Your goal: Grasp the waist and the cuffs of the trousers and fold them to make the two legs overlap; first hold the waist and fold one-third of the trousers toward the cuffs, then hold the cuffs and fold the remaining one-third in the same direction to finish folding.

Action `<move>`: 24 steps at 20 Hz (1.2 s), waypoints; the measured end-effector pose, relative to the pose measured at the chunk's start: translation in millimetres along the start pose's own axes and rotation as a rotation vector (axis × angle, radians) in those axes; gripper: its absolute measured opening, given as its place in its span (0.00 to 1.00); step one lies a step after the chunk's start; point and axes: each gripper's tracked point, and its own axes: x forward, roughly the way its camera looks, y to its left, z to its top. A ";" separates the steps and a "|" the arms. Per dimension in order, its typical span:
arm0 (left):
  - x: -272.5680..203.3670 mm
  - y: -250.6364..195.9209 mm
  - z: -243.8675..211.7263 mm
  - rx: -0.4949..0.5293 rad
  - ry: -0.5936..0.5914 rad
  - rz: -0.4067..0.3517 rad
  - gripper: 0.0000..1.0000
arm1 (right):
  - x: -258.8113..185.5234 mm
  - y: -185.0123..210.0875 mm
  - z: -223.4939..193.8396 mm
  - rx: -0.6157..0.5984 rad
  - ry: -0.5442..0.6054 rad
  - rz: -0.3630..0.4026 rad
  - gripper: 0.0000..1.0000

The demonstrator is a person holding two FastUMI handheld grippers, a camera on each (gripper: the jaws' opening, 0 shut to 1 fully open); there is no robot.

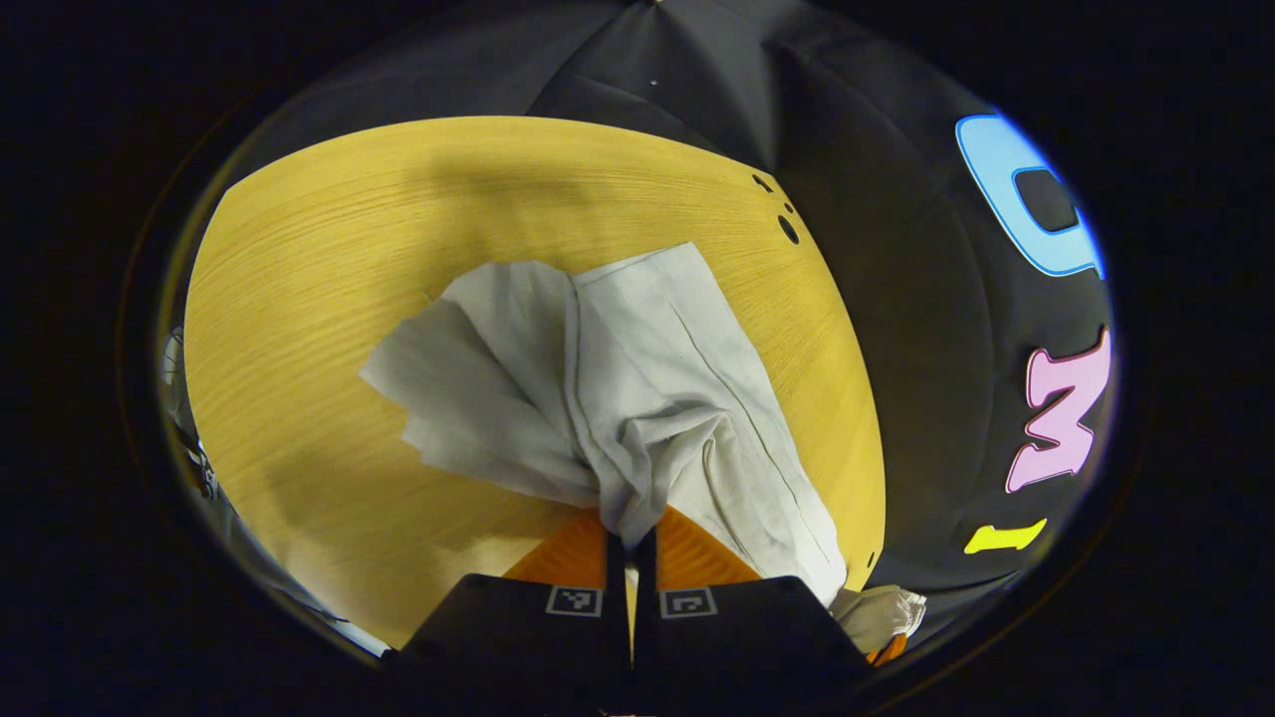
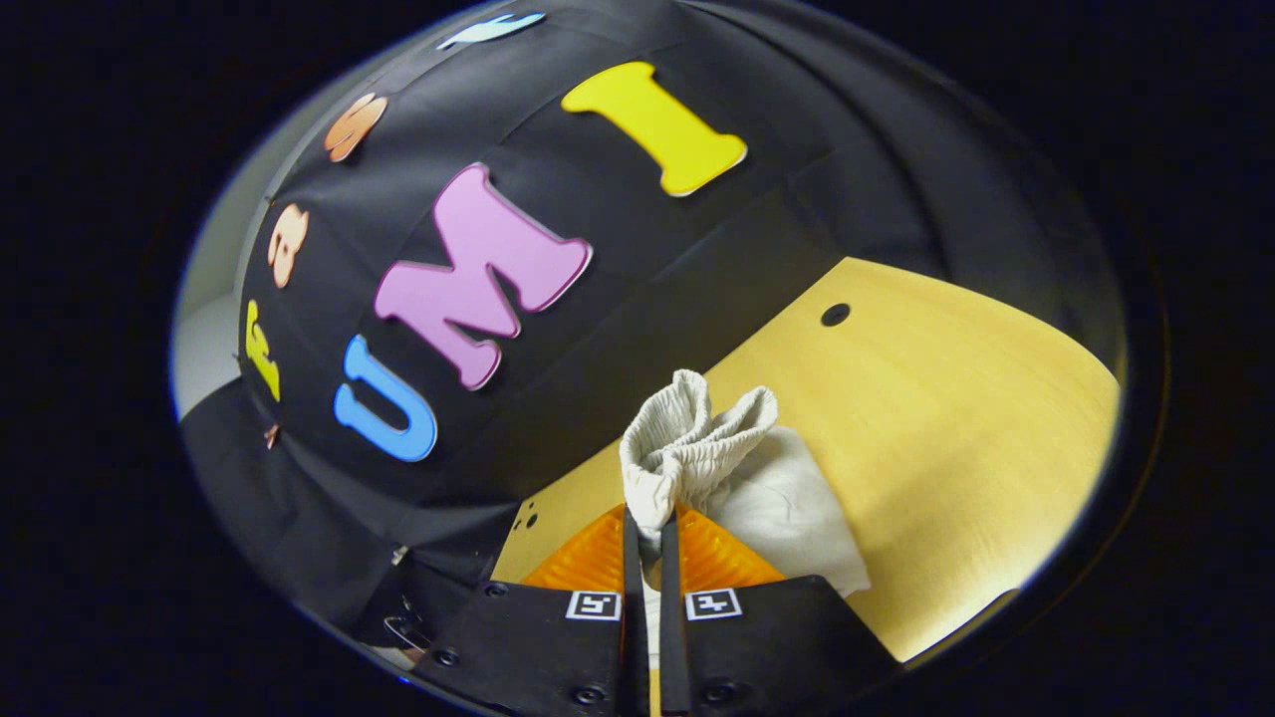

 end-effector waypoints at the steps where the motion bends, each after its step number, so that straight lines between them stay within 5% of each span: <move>1: -0.9 -0.3 1.0 -0.005 0.004 -0.007 0.07 | 3.9 12.9 -17.7 -0.024 0.030 0.016 0.08; 4: -0.8 -0.5 0.8 -0.025 0.009 -0.021 0.07 | 23.9 33.7 -70.2 -0.065 0.141 0.045 0.09; 7: -1.4 -0.4 1.4 -0.036 0.018 -0.027 0.07 | 46.8 25.9 -135.8 -0.086 0.320 -0.017 0.09; 10: -2.3 -0.7 2.9 -0.056 0.026 -0.035 0.07 | 49.6 25.2 -146.7 -0.033 0.460 -0.052 0.13; 11: -2.8 -0.9 2.1 -0.061 0.027 -0.037 0.07 | 52.6 23.1 -151.2 -0.006 0.484 -0.046 0.05; 12: -2.5 -0.8 3.0 -0.065 0.027 -0.039 0.07 | 52.5 21.8 -144.8 0.010 0.491 -0.040 0.39; 17: -5.0 0.9 5.6 -0.083 0.011 -0.048 0.07 | 40.4 32.9 -111.3 0.058 0.475 0.050 0.48; 20: -5.6 1.3 8.5 -0.095 -0.004 -0.058 0.07 | 19.1 49.8 -80.9 0.104 0.445 0.167 0.66; 24: -10.6 -10.4 16.4 -0.143 -0.054 -0.119 0.06 | -18.4 37.8 -50.6 0.098 0.415 0.151 0.67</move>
